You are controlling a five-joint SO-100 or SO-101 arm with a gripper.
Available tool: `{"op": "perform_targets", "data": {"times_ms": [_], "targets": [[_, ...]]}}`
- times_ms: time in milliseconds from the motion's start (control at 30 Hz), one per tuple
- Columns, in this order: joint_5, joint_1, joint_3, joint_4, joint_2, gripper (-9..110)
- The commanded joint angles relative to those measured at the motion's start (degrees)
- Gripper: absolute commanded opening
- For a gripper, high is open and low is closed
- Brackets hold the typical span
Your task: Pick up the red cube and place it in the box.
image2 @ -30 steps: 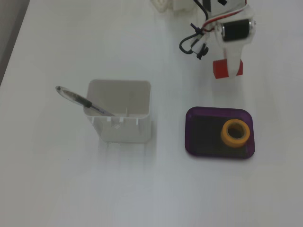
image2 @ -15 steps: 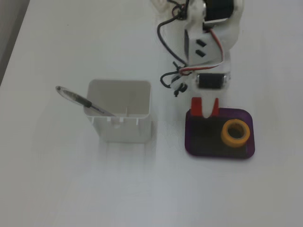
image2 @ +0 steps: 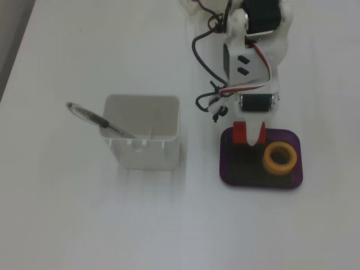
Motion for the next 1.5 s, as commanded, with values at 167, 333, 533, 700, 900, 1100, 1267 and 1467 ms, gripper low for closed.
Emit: {"op": "perform_targets", "data": {"times_ms": [167,333,533,700,900,1100,1267,1467], "targets": [[-0.3,0.3,-2.5,-0.9,0.4,1],[-0.3,0.4,-2.2,-0.9,0.4,8],[0.0,0.4,-2.5,-0.1,0.4,14],[0.3,0.4,-2.3,0.1,1.3,16],[0.3,0.0,-9.3,13.8,3.6,19],[-0.4,-0.3,-12.8,28.2,12.4,20],[-0.4,-1.8,-11.9,35.2,25.8,20],[-0.4,-1.1,-1.5,37.9,44.6,20]]}}
